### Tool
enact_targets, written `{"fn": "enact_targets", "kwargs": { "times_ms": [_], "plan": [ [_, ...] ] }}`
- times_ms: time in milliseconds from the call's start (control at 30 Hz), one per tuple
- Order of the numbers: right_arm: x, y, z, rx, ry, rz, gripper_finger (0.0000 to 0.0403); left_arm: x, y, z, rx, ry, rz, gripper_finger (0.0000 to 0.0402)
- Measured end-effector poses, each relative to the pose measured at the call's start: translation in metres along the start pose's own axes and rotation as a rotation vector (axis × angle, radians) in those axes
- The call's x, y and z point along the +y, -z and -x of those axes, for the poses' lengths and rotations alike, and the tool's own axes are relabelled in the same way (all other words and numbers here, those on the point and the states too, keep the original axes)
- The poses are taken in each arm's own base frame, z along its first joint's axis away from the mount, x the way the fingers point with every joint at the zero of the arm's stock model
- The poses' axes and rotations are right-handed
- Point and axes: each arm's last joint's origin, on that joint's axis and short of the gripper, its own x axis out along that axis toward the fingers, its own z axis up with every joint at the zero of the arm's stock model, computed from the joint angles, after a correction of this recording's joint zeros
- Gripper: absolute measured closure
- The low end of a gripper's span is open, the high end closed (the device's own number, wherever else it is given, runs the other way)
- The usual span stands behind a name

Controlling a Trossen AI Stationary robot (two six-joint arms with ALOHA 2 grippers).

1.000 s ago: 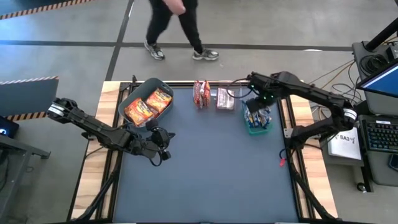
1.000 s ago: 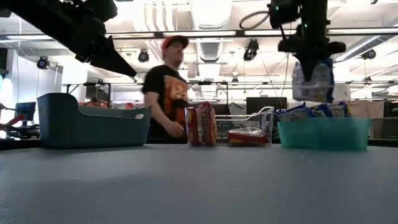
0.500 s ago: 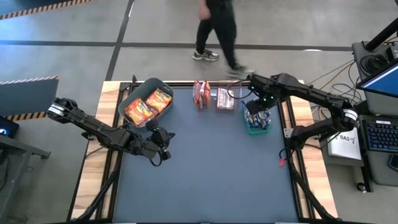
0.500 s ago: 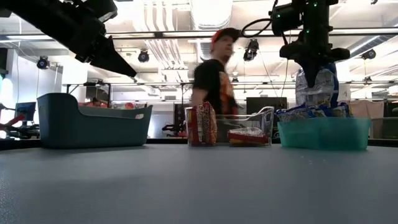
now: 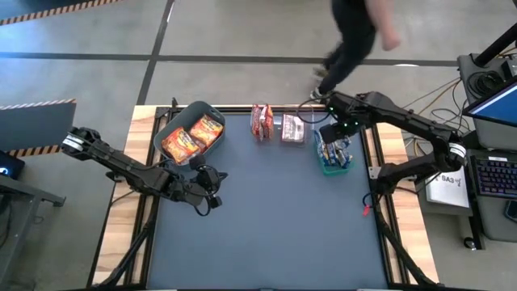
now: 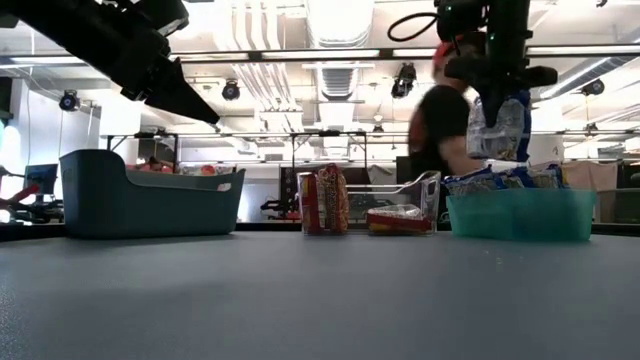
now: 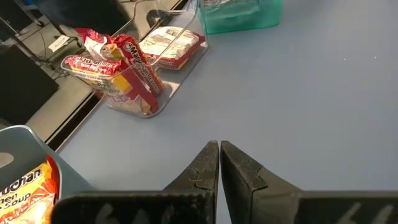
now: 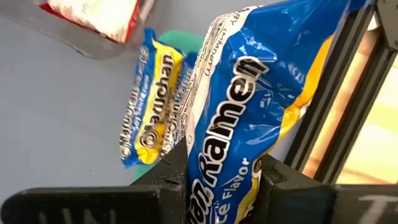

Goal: Sort Maruchan noodles
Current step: Put the blue noodle pack into the transparent bin

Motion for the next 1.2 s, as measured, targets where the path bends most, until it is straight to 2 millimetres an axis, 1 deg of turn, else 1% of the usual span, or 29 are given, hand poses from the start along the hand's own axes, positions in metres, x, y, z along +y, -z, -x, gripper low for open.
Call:
{"fn": "enact_targets", "kwargs": {
  "times_ms": [300,433,533,733,867,1033,1200],
  "plan": [
    [-0.002,0.008,-0.02,0.073,0.029,-0.005,0.0324,0.0,0.001,0.0,0.009,-0.003,-0.004,0.0402],
    [-0.004,0.01,-0.026,0.072,0.063,-0.004,0.0324,-0.001,0.004,-0.002,0.025,-0.008,-0.013,0.0402],
    [-0.004,0.01,-0.024,0.064,0.08,-0.005,0.0324,-0.001,0.005,-0.003,0.029,-0.01,-0.013,0.0402],
    [-0.001,0.004,-0.012,0.017,0.043,-0.006,0.0324,-0.002,0.006,-0.004,0.034,-0.012,-0.007,0.0402],
    [0.002,0.006,-0.012,0.032,0.009,0.004,0.0324,-0.002,0.006,-0.004,0.034,-0.012,-0.006,0.0402],
    [0.011,0.007,-0.011,0.032,-0.066,0.032,0.0324,-0.002,0.006,-0.004,0.035,-0.012,-0.007,0.0402],
    [0.01,0.01,-0.015,0.05,-0.05,0.037,0.0324,-0.002,0.006,-0.004,0.038,-0.013,-0.006,0.0402]
  ]
}}
